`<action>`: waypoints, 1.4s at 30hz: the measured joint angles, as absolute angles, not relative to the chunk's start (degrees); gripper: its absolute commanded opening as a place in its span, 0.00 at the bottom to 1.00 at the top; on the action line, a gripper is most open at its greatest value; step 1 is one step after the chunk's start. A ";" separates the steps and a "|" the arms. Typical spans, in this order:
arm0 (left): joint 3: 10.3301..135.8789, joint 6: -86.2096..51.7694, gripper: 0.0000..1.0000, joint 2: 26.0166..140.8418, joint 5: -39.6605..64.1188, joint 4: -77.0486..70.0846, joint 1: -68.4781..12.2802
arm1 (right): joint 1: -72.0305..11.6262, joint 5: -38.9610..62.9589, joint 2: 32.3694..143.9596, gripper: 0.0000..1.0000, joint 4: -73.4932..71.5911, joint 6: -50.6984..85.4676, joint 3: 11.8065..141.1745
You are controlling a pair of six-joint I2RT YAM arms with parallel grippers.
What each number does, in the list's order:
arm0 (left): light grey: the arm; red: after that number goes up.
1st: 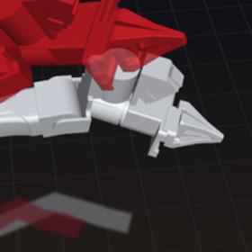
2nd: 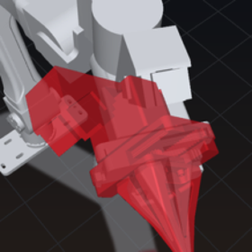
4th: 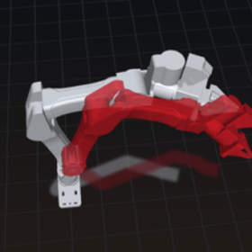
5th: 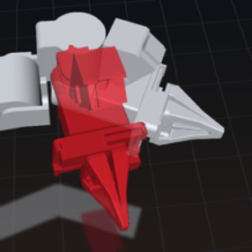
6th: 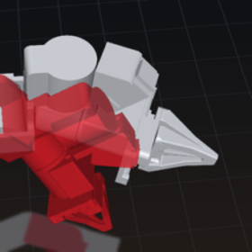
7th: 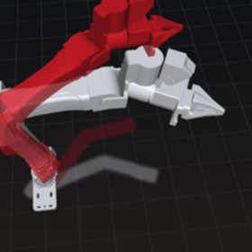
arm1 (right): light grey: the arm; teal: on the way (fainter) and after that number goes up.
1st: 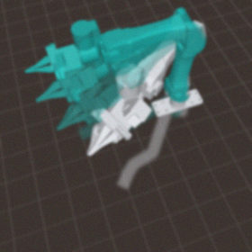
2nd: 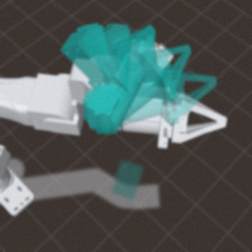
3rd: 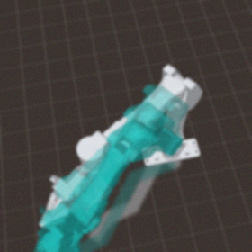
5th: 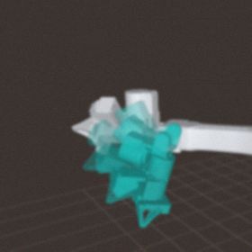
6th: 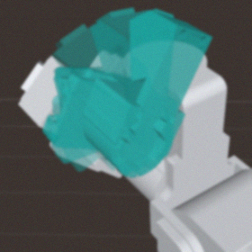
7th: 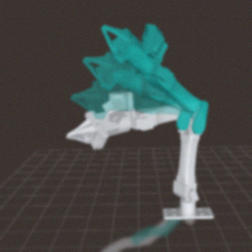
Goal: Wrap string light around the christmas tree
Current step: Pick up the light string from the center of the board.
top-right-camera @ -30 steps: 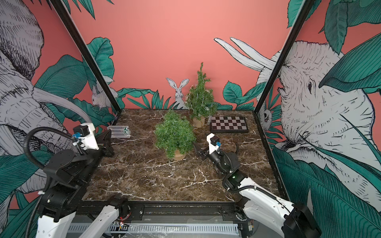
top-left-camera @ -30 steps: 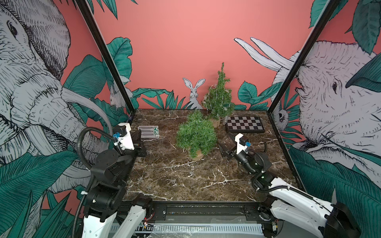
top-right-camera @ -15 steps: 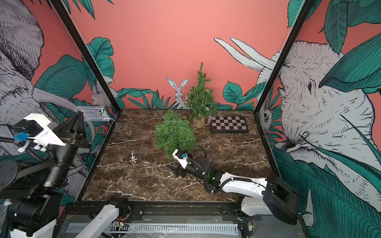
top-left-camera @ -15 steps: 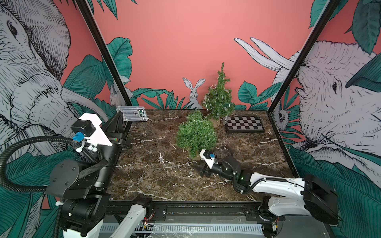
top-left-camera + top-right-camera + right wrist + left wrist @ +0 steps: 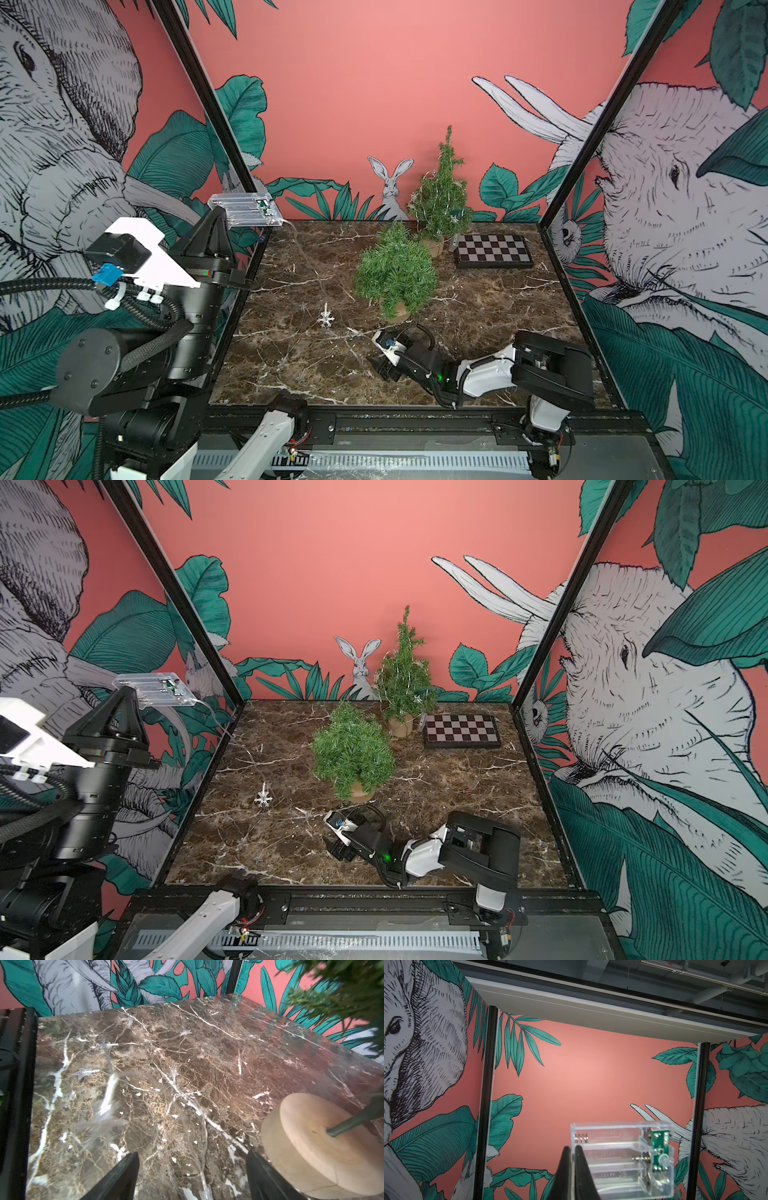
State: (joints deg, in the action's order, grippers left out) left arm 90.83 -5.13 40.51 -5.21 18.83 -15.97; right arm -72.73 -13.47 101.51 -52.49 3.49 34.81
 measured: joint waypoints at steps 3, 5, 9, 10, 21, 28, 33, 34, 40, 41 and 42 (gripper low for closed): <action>92.36 -5.76 0.00 40.60 -4.78 19.66 -15.97 | -73.28 -14.02 104.86 0.84 -54.06 3.70 35.66; 93.27 -6.11 0.00 40.60 -4.32 20.25 -15.97 | -73.58 -14.57 106.69 0.84 -54.22 3.90 36.42; 94.39 -6.70 0.00 40.60 -3.81 20.80 -15.97 | -73.73 -16.82 109.60 0.84 -55.24 4.84 38.35; 94.70 -6.96 0.00 40.62 -3.81 21.21 -15.97 | -73.73 -17.61 110.34 0.83 -55.75 5.19 38.81; 96.75 -8.67 0.00 39.79 -3.49 25.06 -15.97 | -73.73 -21.87 116.49 0.58 -56.77 7.20 44.51; 96.77 -9.82 0.00 37.93 -3.53 26.89 -15.97 | -73.73 -22.15 117.21 0.17 -58.13 7.33 45.17; 96.79 -10.35 0.00 37.85 -3.55 27.33 -15.97 | -73.73 -22.90 116.40 0.00 -58.89 6.83 44.66; 96.79 -10.48 0.00 37.85 -3.60 27.59 -15.97 | -73.76 -23.03 115.37 0.00 -58.94 6.96 43.88; 95.39 -12.10 0.00 37.85 -3.18 28.53 -15.97 | -74.81 -24.80 103.13 0.00 -57.98 3.84 37.36; 94.63 -12.47 0.00 37.85 -2.94 28.49 -15.97 | -75.24 -25.52 100.29 0.00 -56.90 3.03 36.99; 93.89 -12.71 0.00 37.85 -2.81 28.47 -15.97 | -75.55 -26.15 97.82 0.00 -55.70 2.37 36.86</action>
